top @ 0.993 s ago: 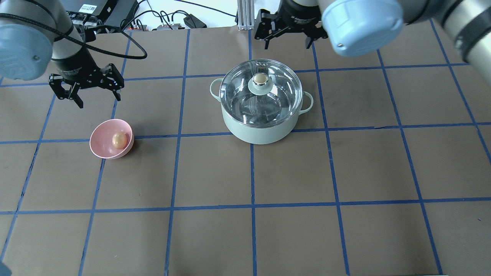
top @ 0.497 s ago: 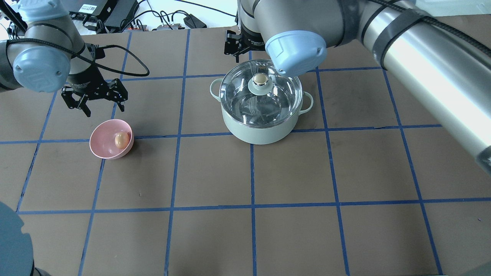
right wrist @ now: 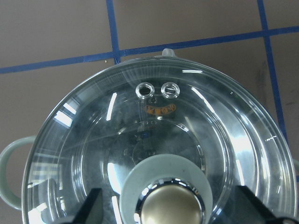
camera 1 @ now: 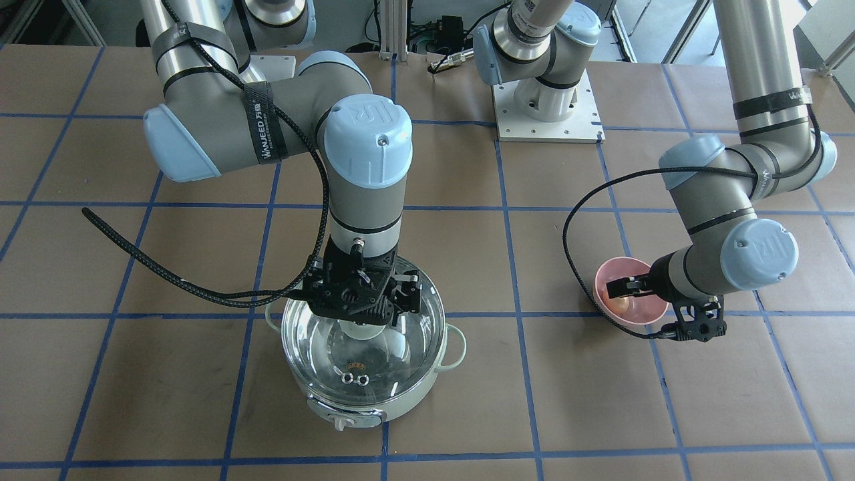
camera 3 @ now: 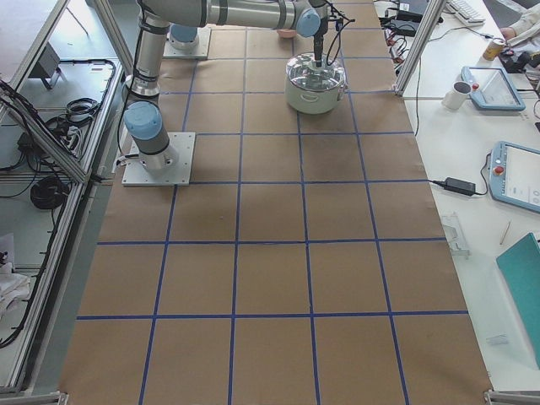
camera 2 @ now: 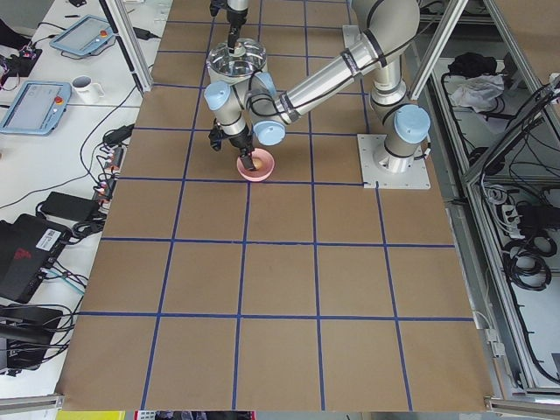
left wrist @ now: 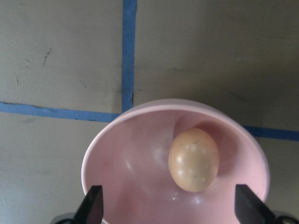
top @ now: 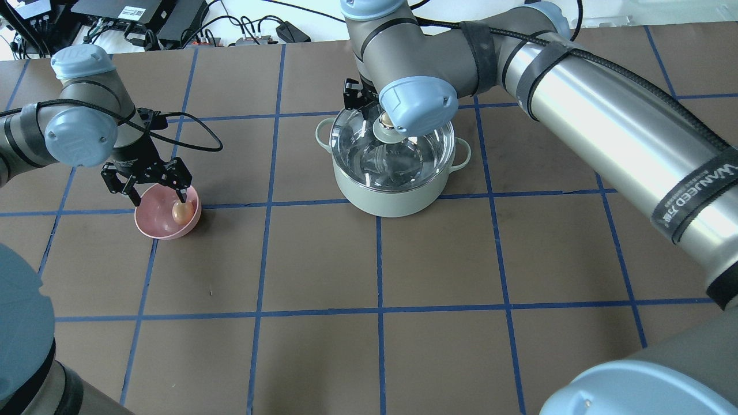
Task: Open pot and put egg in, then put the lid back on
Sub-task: 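Grasp the glass lid knob with the right gripper while the left lowers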
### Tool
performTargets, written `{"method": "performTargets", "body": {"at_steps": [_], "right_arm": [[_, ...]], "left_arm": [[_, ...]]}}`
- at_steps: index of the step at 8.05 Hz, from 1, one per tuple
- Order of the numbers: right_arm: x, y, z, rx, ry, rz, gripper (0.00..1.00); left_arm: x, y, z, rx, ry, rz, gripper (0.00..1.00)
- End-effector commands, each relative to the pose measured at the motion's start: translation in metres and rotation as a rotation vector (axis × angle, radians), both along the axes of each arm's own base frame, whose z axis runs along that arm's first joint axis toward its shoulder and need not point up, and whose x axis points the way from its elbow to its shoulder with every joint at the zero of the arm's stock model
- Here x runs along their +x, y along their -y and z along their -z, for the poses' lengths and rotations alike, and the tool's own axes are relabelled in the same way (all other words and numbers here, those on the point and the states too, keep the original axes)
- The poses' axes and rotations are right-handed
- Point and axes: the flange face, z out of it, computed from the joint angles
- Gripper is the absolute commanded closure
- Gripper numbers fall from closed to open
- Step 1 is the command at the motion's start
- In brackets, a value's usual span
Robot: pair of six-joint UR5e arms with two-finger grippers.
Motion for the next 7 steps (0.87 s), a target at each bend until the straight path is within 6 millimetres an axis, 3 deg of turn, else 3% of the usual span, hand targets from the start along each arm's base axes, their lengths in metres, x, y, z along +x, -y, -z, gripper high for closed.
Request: {"method": "performTargets", "body": {"at_steps": [1,2,3,4,5,7], "right_arm": [[0.0,-0.002,0.005,0.018,0.005,0.024,0.17],[0.0,-0.002,0.006,0.022,0.002,0.023,0.44],[0.0,-0.003,0.005,0.02,0.002,0.012,0.55],[0.0,-0.003,0.005,0.026,0.005,0.011,0.86],[0.002,-0.004,0.0,0.029,0.038,0.007,1.0],[-0.009,-0.005,-0.025,-0.003,0.053,0.002,1.0]], "left_arm": [[0.002,-0.001,0.005,0.018,0.001,0.051,0.02],[0.002,-0.001,0.006,0.021,-0.005,0.069,0.02],[0.002,0.0,0.007,0.022,-0.008,0.068,0.02],[0.002,0.001,0.012,0.025,-0.011,0.068,0.02],[0.002,0.002,0.014,0.025,-0.013,0.069,0.02],[0.002,0.002,0.016,0.028,-0.02,0.08,0.03]]}}
